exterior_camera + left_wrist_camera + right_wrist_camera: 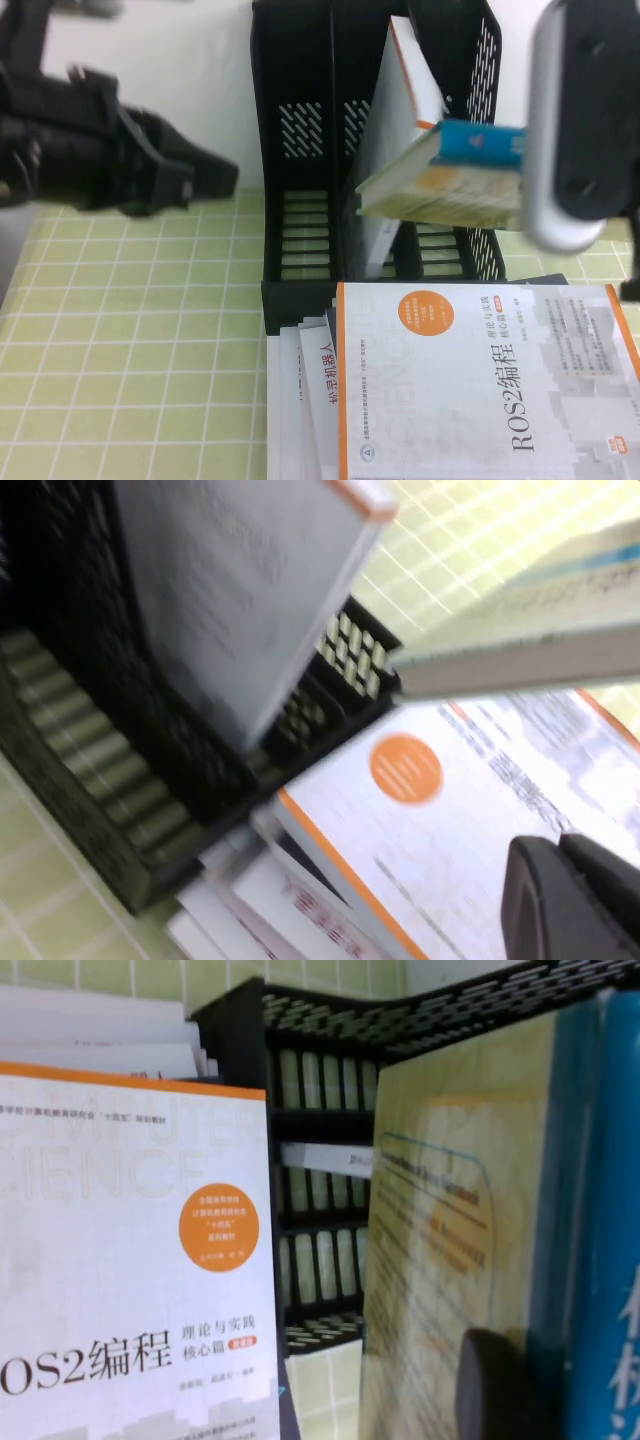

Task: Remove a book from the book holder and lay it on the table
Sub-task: Place the picked book on the book

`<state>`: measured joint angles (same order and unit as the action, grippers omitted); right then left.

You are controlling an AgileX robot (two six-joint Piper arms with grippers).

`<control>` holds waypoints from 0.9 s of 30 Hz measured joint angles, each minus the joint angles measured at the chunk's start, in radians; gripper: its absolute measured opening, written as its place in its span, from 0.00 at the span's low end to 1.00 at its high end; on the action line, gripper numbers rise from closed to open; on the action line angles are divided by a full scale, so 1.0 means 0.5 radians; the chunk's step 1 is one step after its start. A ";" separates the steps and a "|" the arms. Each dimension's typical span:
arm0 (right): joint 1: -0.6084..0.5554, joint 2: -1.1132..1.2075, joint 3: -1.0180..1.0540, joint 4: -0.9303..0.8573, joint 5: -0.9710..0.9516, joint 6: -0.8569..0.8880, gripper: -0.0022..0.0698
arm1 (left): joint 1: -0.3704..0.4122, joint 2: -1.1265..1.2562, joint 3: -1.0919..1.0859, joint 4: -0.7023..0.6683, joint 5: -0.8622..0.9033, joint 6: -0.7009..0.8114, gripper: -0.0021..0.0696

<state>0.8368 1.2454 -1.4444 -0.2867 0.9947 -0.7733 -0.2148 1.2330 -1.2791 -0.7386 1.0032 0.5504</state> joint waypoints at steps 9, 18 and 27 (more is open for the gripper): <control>0.640 0.065 0.580 -0.925 -0.037 1.084 0.32 | 0.004 0.007 0.274 -0.101 0.001 0.029 0.03; 0.731 0.061 1.421 -1.496 -0.521 2.043 0.38 | 0.004 0.007 0.274 -0.320 0.044 0.146 0.03; 0.723 0.061 1.356 -1.494 -0.673 2.383 0.43 | 0.004 0.016 0.274 -0.328 0.053 0.154 0.03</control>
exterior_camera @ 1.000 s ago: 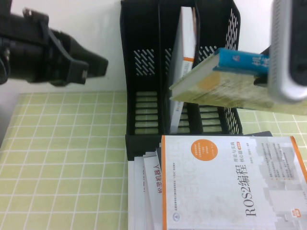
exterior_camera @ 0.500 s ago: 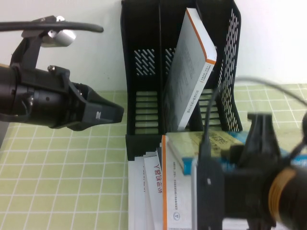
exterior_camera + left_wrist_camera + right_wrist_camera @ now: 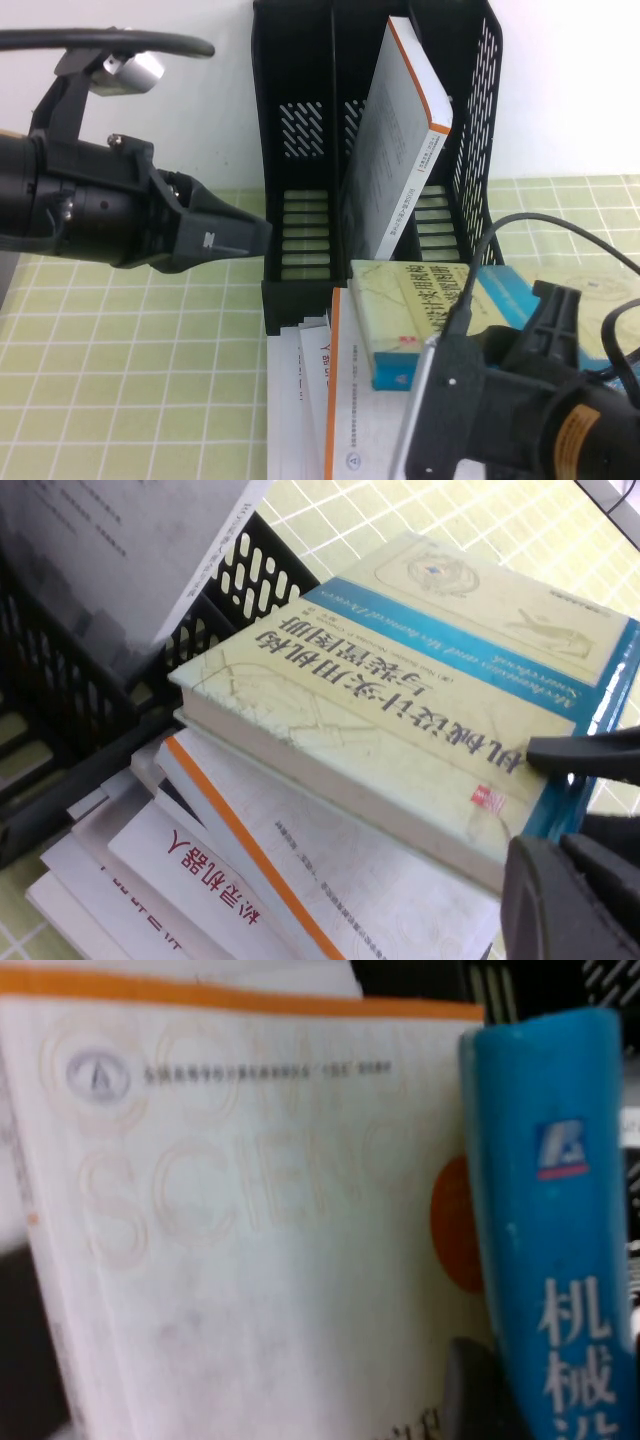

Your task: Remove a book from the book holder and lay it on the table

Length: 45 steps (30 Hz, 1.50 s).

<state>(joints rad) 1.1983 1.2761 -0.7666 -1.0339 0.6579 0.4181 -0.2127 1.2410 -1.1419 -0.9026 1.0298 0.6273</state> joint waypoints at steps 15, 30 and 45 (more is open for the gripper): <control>0.009 0.022 -0.509 0.973 0.037 -0.581 0.66 | 0.000 0.004 0.000 0.000 0.005 0.041 0.03; 0.009 -0.818 -0.910 1.204 0.777 -1.085 0.03 | 0.000 -0.929 0.187 0.669 -0.065 -0.334 0.03; 0.009 -1.266 0.456 0.251 -0.197 0.798 0.03 | 0.000 -2.168 1.637 0.913 -0.935 -0.852 0.03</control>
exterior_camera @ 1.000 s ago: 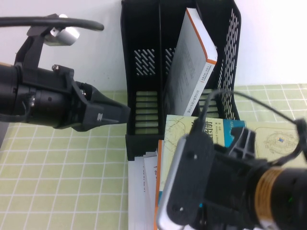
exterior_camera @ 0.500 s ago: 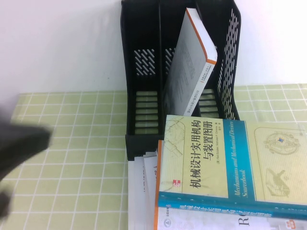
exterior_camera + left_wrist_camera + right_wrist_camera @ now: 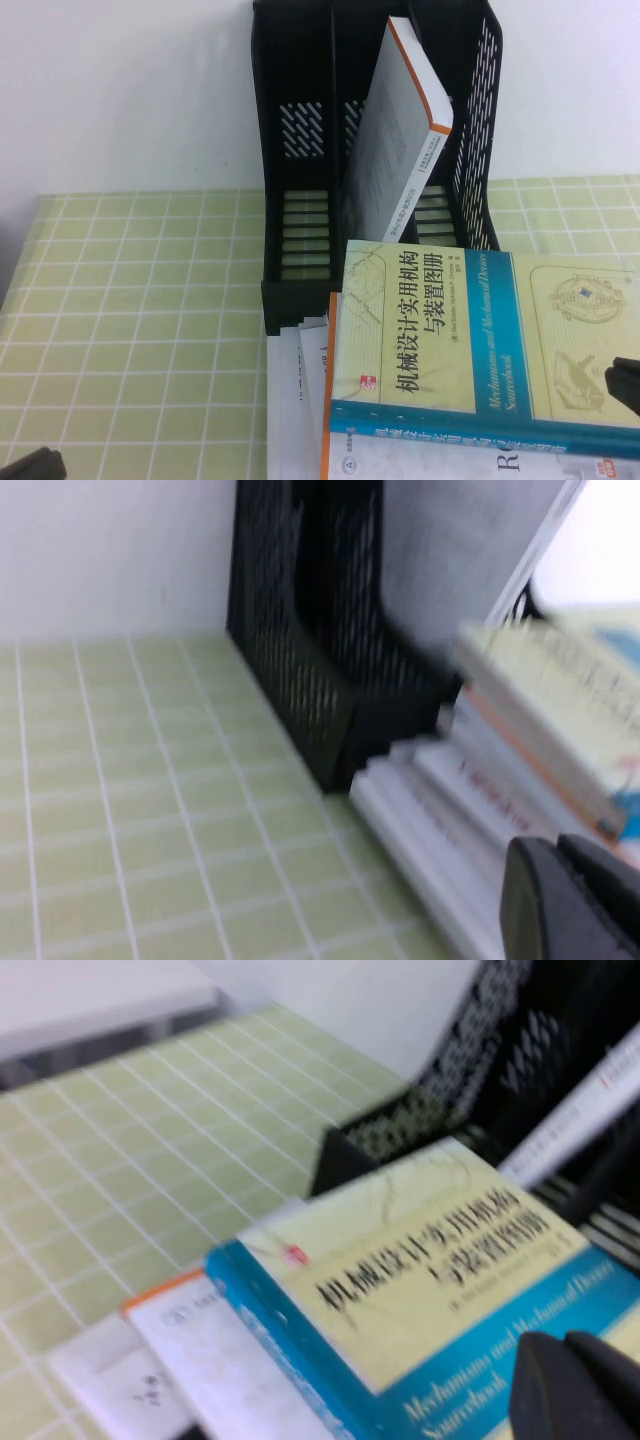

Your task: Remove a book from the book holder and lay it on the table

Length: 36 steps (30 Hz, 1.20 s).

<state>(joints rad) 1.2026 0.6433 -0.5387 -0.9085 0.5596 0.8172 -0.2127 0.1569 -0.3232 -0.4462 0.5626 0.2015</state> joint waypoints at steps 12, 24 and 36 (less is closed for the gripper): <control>0.000 0.085 0.156 -0.709 0.335 0.501 0.03 | 0.000 -0.004 0.135 -0.053 -0.099 0.096 0.03; 0.000 0.085 0.175 -0.712 0.318 0.527 0.03 | 0.000 -0.004 0.138 -0.090 -0.068 0.104 0.03; 0.000 0.085 0.175 -0.716 0.318 0.527 0.03 | 0.000 -0.262 0.583 0.340 -0.877 -0.167 0.03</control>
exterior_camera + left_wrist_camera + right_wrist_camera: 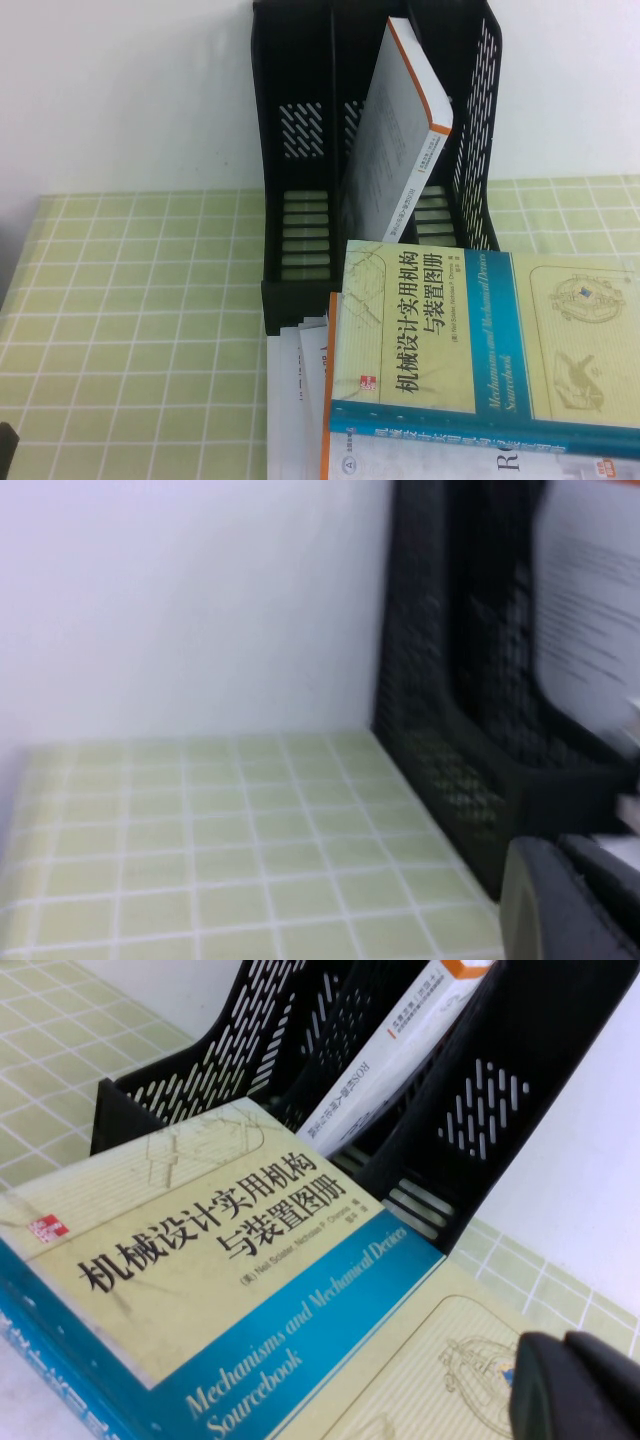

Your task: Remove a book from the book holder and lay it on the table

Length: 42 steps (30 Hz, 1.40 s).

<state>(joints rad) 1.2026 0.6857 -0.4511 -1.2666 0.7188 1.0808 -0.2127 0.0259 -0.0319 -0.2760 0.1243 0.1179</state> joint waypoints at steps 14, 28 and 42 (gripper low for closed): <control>0.000 0.000 0.000 -0.005 -0.007 0.000 0.03 | 0.019 -0.047 0.113 0.320 0.122 -0.305 0.03; -0.056 -0.022 0.000 -0.010 -0.032 -0.015 0.03 | 0.019 -0.047 0.113 0.323 0.195 -0.305 0.03; -1.913 -0.239 0.000 -0.659 -1.770 0.862 0.03 | 0.019 -0.047 0.113 0.327 0.200 -0.309 0.03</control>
<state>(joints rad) 0.2463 0.5659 -0.4511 -1.5959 -0.1660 1.5119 -0.2031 0.0023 0.0248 -0.1125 0.2243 -0.0365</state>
